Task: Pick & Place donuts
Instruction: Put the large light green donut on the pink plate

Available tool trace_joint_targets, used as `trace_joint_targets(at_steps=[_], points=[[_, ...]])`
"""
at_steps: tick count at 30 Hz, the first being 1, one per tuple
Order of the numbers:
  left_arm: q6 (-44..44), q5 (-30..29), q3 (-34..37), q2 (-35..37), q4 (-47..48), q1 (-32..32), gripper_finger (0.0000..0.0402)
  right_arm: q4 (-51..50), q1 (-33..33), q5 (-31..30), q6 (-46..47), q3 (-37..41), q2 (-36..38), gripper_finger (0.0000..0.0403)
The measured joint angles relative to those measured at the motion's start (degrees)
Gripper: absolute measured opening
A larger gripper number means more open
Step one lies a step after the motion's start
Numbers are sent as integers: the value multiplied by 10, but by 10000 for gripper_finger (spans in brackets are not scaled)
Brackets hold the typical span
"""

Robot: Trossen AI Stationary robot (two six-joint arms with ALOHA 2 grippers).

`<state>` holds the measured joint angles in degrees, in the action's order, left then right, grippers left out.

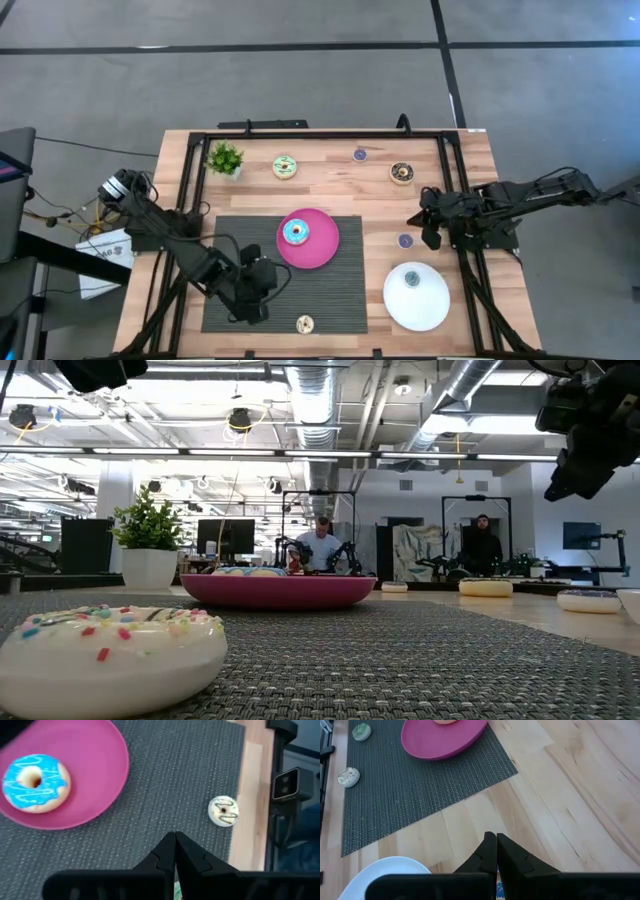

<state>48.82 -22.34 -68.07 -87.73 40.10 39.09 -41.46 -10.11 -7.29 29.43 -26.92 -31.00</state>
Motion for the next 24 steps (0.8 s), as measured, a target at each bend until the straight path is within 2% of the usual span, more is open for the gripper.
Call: trace_joint_targets(at_steps=[20, 24], points=[[5, 5, 0, -4, -2, 0, 0, 0, 0, 0, 1, 0, 0, 1], [5, -10, 0, -4, -7, 0, 0, 0, 0, 0, 1, 0, 0, 1]])
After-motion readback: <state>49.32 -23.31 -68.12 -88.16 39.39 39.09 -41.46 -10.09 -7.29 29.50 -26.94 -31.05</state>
